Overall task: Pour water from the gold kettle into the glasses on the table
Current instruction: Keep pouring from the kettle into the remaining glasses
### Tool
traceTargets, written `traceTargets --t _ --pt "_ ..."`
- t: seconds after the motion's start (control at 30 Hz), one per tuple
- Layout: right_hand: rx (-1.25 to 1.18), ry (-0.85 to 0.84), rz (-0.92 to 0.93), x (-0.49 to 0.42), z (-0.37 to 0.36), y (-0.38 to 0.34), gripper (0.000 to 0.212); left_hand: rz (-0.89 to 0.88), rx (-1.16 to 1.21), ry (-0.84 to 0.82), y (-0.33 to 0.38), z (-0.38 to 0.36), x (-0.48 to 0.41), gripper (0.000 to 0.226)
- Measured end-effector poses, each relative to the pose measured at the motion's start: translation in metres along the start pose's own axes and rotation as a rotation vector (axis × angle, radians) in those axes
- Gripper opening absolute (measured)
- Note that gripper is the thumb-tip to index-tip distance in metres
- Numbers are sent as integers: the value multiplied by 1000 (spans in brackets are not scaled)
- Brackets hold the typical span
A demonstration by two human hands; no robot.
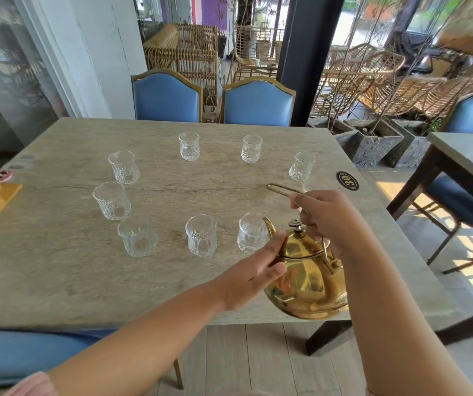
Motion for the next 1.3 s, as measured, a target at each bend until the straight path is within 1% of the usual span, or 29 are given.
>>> traceTargets --t 0.1,0.2,0.3,0.37,0.43,0.5,0.57,0.93,1.13,1.3 --pt "-91 79 -37 10 2 7 27 -15 -64 3 0 0 3 79" --pt "-167 149 -47 21 2 11 28 -40 -104 20 2 -1 9 71" --pt "-202 202 -20 31 -1 13 29 -78 -202 69 2 -4 18 63" --pt "-196 220 15 37 -3 14 24 -107 -268 109 0 -8 24 66" --pt "-175 228 45 43 -5 17 26 -125 -281 132 -2 -10 31 69" --pt "-177 222 61 48 -7 20 31 -123 -292 150 -4 -13 38 73" --pt "-190 200 70 52 -8 21 31 -129 -292 170 -4 -16 44 74" --pt "-168 -6 153 57 -5 11 28 -179 -226 334 4 -32 63 60" --pt "-144 -31 159 57 -8 12 41 -135 -207 390 4 -42 69 63" --pt "-136 -48 195 58 -15 6 39 -95 -221 386 3 -38 78 64"
Point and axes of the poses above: each hand's wrist, its own x-axis away from the middle knuckle, its own z-axis out of the back of the hand, y = z × x, the point moved 4 cm from there along -x, towards the middle knuckle, and after that the axes turned 13 degrees about x, right-handed, at the moved point
